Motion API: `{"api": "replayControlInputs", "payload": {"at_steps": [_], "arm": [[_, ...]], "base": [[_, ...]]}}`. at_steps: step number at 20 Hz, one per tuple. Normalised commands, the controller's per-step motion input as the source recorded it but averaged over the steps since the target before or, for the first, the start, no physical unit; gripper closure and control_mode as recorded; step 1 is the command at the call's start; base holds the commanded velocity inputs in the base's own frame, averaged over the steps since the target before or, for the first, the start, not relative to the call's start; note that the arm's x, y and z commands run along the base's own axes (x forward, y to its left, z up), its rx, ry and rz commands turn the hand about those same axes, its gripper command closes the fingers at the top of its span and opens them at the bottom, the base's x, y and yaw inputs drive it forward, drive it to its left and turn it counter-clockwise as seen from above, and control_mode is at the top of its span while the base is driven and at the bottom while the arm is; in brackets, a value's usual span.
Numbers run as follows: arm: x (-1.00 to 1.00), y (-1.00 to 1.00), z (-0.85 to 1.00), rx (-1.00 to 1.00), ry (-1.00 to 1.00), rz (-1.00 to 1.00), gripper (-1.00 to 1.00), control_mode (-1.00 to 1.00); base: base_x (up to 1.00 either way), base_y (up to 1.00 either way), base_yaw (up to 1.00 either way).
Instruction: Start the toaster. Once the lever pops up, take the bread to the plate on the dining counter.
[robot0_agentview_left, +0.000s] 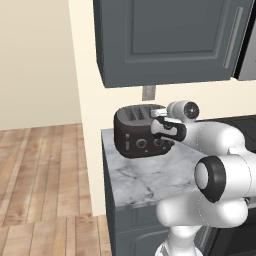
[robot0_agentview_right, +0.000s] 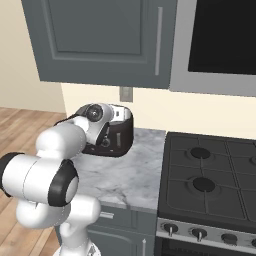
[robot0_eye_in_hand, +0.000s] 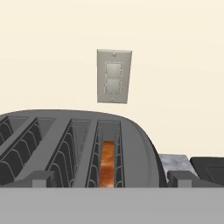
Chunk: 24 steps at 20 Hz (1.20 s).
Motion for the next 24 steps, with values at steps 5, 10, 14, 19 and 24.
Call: {"api": "replayControlInputs", "payload": {"at_steps": [5, 10, 14, 19, 24], "arm": [[0.0, 0.0, 0.0, 0.0, 0.0, 0.0, -1.0, -1.0], [0.0, 0.0, 0.0, 0.0, 0.0, 0.0, -1.0, -1.0], [0.0, 0.0, 0.0, 0.0, 0.0, 0.0, -1.0, -1.0], [0.0, 0.0, 0.0, 0.0, 0.0, 0.0, -1.0, -1.0], [0.0, 0.0, 0.0, 0.0, 0.0, 0.0, -1.0, -1.0]], "base": [[0.0, 0.0, 0.0], [0.0, 0.0, 0.0], [0.0, 0.0, 0.0], [0.0, 0.0, 0.0], [0.0, 0.0, 0.0]]}}
